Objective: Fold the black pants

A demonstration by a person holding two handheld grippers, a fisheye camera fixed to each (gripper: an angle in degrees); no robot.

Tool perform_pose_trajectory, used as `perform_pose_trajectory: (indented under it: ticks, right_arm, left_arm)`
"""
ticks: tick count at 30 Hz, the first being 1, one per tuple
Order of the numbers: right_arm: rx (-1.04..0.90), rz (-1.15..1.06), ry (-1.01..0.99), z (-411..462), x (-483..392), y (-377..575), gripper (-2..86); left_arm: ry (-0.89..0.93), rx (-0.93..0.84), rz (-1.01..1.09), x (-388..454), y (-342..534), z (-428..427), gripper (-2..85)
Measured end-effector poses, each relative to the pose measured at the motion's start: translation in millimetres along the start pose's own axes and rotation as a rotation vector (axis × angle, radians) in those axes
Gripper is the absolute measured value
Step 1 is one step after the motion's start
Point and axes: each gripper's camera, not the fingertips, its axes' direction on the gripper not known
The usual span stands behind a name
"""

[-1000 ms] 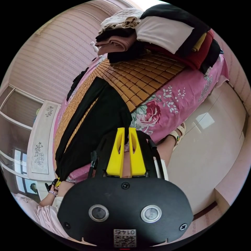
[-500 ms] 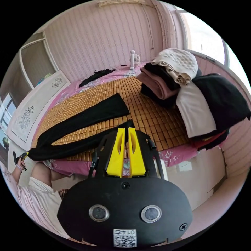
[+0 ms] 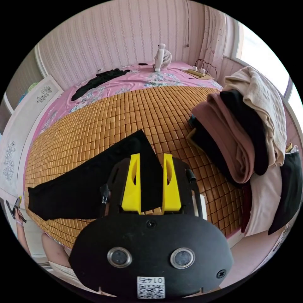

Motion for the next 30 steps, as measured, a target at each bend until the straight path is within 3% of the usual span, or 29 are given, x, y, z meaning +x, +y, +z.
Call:
perform_pose_trajectory:
  ticks: [5,8,9,12,17,21,25,30]
  right_arm:
    - [-0.178,-0.126,0.092,72.5,-19.1,41.3,4.7]
    - [-0.139,-0.193,0.124,77.9,-25.8,54.6,1.1]
    - [-0.136,-0.212,0.129,77.4,-26.8,57.4,0.9]
    - [-0.19,-0.295,0.135,75.1,-26.0,78.3,0.1]
    - [-0.301,-0.293,0.088,42.2,-10.1,148.6,-0.1]
    - [-0.322,-0.236,0.036,16.0,8.4,189.8,0.3]
    - [-0.117,-0.14,0.008,-17.4,34.1,184.0,2.9]
    - [0.021,-0.111,-0.06,1.7,37.2,133.2,7.4]
  left_arm:
    - [-0.079,-0.12,0.194,61.6,21.7,51.0,6.2]
    - [-0.15,-0.309,0.249,91.0,38.6,103.4,3.5]
    - [-0.162,-0.259,0.296,103.1,43.7,104.4,2.0]
    - [-0.269,-0.343,0.438,128.8,49.7,115.4,-0.3]
    - [-0.316,-0.431,0.497,139.4,71.6,116.1,-0.3]
    - [-0.251,-0.324,0.396,140.0,92.1,96.2,2.1]
    - [-0.139,-0.109,0.453,176.0,106.5,52.2,4.9]
    - [-0.027,-0.075,0.837,300.4,138.7,39.9,6.8]
